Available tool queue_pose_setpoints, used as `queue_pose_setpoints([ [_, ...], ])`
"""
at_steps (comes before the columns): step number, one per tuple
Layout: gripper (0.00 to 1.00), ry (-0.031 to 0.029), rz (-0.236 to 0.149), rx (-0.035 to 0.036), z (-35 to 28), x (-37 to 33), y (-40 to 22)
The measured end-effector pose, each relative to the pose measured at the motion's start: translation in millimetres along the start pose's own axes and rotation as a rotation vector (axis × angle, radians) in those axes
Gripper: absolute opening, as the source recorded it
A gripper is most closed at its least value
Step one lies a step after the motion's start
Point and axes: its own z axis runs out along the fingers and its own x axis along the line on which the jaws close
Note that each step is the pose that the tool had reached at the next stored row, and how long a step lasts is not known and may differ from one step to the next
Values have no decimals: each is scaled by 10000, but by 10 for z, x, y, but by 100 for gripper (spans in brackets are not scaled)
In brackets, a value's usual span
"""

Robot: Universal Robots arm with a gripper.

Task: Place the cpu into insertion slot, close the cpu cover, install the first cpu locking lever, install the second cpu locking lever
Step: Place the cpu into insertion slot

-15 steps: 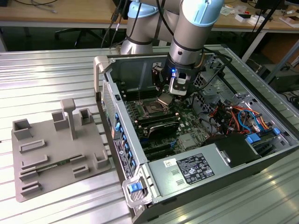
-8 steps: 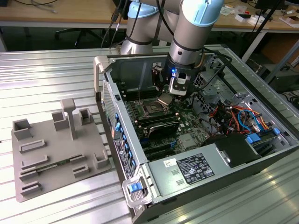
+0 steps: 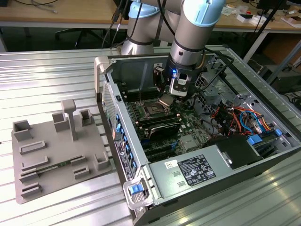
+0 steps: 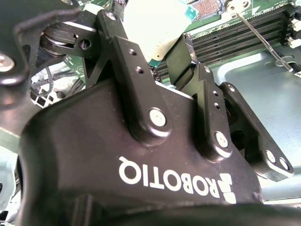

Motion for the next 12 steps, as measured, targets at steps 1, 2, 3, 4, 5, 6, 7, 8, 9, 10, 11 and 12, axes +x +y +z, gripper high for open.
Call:
queue_pose_setpoints([
  [1, 55, -2, 24, -1, 0, 0, 0],
  [2, 55, -3, 35, -1, 1, 0, 0],
  [3, 55, -4, 50, -1, 1, 0, 0],
  [4, 55, -6, 62, -2, 1, 0, 0],
  [5, 55, -6, 72, -1, 1, 0, 0],
  [6, 55, -8, 91, -2, 1, 0, 0],
  [7, 55, -10, 104, -2, 1, 0, 0],
  [8, 55, -10, 112, -3, 2, 0, 0],
  [9, 55, -12, 132, -3, 2, 0, 0],
  [10, 55, -13, 146, -3, 2, 0, 0],
  [11, 55, -14, 154, -3, 2, 0, 0],
  [12, 55, -15, 163, -4, 3, 0, 0],
])
